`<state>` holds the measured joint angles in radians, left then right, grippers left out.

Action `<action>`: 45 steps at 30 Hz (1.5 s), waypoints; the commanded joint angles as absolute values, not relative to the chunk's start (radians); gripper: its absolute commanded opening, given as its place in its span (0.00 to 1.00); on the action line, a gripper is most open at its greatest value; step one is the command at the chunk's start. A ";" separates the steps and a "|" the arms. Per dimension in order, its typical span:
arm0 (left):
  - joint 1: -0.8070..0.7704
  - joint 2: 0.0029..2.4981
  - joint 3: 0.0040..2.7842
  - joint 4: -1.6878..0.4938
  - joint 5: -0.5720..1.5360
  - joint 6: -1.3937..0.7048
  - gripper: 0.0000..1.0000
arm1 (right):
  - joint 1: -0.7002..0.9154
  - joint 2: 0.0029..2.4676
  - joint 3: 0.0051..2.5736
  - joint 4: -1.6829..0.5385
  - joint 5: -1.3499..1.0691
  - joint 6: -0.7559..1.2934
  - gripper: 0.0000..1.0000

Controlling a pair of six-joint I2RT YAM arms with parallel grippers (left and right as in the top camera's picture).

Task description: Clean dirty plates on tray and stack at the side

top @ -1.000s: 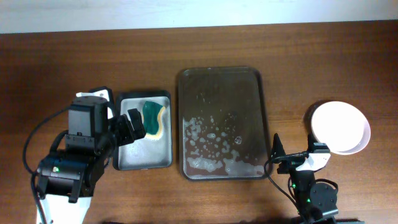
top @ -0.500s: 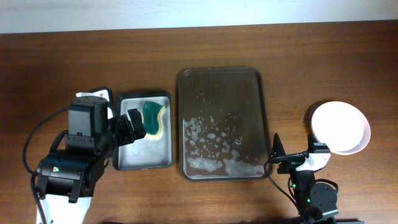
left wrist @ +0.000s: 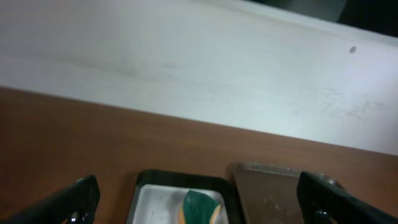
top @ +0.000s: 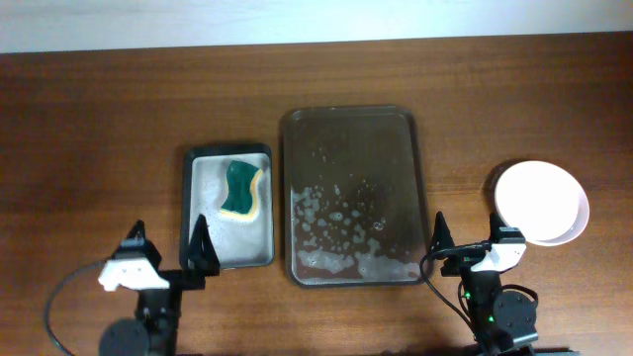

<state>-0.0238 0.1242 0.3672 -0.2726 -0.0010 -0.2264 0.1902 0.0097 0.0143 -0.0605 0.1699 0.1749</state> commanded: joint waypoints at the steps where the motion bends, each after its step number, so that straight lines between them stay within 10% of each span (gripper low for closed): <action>1: -0.017 0.012 0.240 -0.239 0.016 -0.181 0.99 | 0.182 0.004 0.006 -0.063 0.168 0.165 0.99; 45: -0.024 0.005 0.009 -0.083 0.001 -0.181 0.99 | 0.182 0.004 0.006 -0.063 0.168 0.165 0.99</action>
